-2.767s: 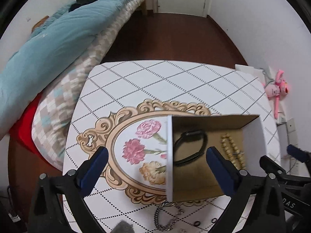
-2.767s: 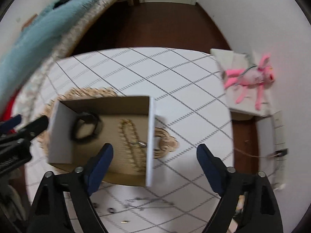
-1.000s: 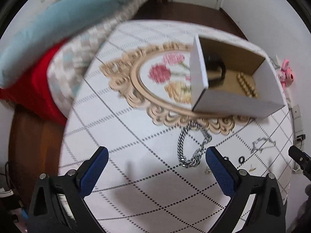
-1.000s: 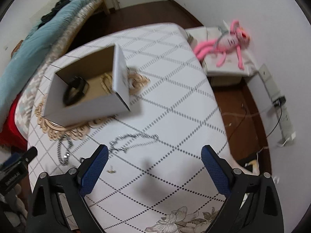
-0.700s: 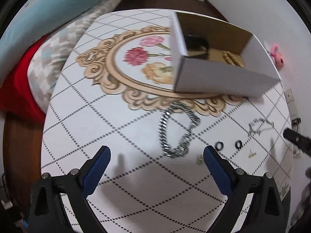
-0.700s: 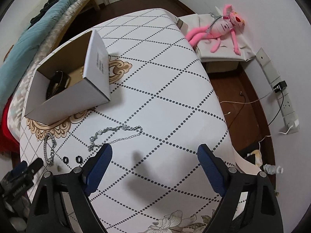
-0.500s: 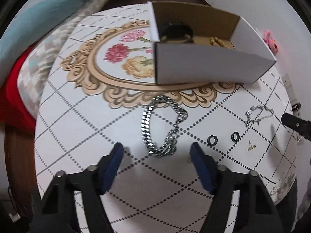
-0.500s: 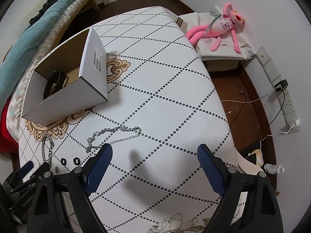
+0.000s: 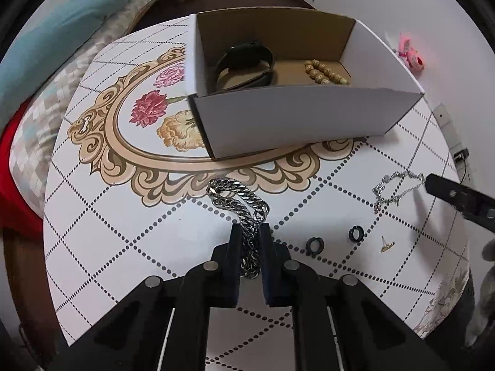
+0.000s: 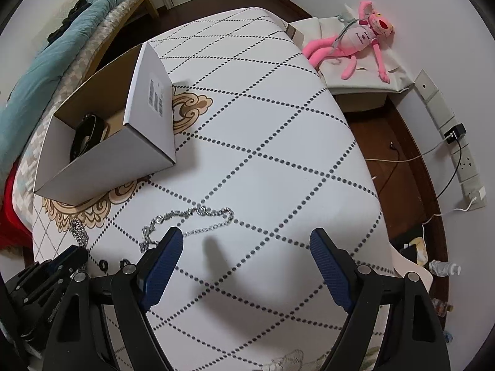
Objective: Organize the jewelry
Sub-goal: 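Grasp the silver chain bracelet with the left gripper, then grasp the thin silver chain necklace with the right gripper while the left gripper holds the bracelet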
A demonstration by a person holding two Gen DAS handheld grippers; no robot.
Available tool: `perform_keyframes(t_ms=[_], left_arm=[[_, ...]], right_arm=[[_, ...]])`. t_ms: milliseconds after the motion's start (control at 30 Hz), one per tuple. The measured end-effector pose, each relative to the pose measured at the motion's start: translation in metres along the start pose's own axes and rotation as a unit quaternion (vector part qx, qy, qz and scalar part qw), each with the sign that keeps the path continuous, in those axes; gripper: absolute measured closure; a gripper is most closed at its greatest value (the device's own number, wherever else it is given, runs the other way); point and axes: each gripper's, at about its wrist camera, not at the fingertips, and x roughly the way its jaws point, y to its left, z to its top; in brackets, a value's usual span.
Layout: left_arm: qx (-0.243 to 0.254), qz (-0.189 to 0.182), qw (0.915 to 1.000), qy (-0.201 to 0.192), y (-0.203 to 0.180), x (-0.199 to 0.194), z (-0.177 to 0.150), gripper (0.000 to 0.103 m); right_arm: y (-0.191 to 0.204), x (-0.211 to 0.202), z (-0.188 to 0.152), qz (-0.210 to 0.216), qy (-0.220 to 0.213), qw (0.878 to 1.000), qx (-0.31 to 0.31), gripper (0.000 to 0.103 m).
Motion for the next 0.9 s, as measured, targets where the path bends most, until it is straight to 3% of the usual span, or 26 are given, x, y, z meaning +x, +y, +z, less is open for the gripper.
perform_keyframes(t_ms=[133, 233, 367, 500, 900], left_arm=[[-0.021, -0.013, 0.9997, -0.006, 0.007, -0.01, -0.005, 0.098], [-0.04, -0.024, 0.9988, -0.015, 0.018, -0.018, -0.004, 0.098], [-0.065, -0.044, 0.9967, -0.021, 0.029, -0.029, -0.005, 0.098], [-0.077, -0.053, 0.9951, -0.034, 0.04, -0.042, -0.002, 0.098], [-0.093, -0.092, 0.9884, -0.077, 0.047, -0.086, 0.01, 0.103]], right_arm=[[0.008, 0.01, 0.003, -0.011, -0.004, 1.0, -0.014, 0.036], [0.022, 0.015, 0.002, -0.05, -0.008, 0.998, -0.049, 0.052], [0.035, 0.013, 0.0, -0.059, -0.018, 0.996, -0.07, 0.102], [0.04, 0.01, -0.005, -0.043, -0.024, 0.996, -0.068, 0.103], [0.046, -0.045, -0.004, 0.076, -0.06, 0.994, -0.041, 0.103]])
